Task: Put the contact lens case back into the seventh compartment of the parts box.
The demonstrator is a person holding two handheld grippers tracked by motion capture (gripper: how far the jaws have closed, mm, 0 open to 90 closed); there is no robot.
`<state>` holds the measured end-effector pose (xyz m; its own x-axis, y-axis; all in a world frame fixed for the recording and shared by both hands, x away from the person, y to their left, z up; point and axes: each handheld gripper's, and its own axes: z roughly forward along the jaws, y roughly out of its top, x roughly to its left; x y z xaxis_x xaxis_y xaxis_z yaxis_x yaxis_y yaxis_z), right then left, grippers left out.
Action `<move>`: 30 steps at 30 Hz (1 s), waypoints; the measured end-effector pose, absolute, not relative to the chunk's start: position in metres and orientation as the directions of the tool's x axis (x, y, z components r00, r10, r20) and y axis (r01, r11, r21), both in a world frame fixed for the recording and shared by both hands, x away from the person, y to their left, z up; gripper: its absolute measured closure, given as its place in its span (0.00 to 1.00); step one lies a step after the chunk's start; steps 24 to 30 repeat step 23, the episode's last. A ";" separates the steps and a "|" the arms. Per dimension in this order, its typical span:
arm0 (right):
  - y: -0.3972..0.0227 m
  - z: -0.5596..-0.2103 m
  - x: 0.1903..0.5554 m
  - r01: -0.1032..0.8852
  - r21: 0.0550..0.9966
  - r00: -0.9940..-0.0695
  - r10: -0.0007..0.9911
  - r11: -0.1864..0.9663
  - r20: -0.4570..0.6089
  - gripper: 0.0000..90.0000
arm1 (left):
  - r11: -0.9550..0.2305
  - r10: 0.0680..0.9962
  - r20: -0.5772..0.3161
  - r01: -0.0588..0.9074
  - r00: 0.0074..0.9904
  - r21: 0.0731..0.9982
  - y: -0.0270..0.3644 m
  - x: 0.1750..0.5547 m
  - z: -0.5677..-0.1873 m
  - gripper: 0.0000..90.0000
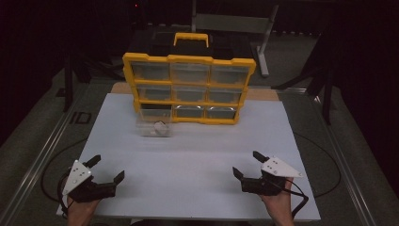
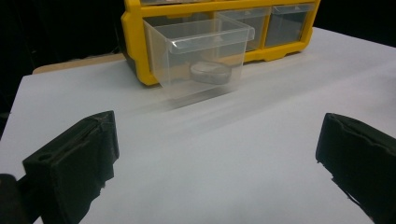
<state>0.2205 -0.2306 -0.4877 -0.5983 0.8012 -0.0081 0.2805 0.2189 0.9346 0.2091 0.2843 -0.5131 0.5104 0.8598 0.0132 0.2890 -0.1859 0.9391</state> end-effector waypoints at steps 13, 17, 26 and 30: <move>-0.248 -0.513 0.208 0.274 0.956 -0.544 0.837 0.105 0.064 0.10 | -0.179 0.856 0.010 0.278 0.517 0.944 0.283 0.209 -0.513 0.00; -0.249 -0.519 0.205 0.245 0.960 -0.534 0.845 0.135 0.018 0.10 | -0.189 0.853 0.018 0.276 0.522 0.942 0.281 0.208 -0.513 0.00; -0.257 -0.522 0.205 0.238 0.963 -0.520 0.854 0.127 0.016 0.10 | -0.198 0.853 0.021 0.286 0.522 0.937 0.278 0.211 -0.514 0.00; -0.257 -0.522 0.205 0.238 0.963 -0.520 0.854 0.127 0.016 0.10 | -0.198 0.853 0.021 0.286 0.522 0.937 0.278 0.211 -0.514 0.00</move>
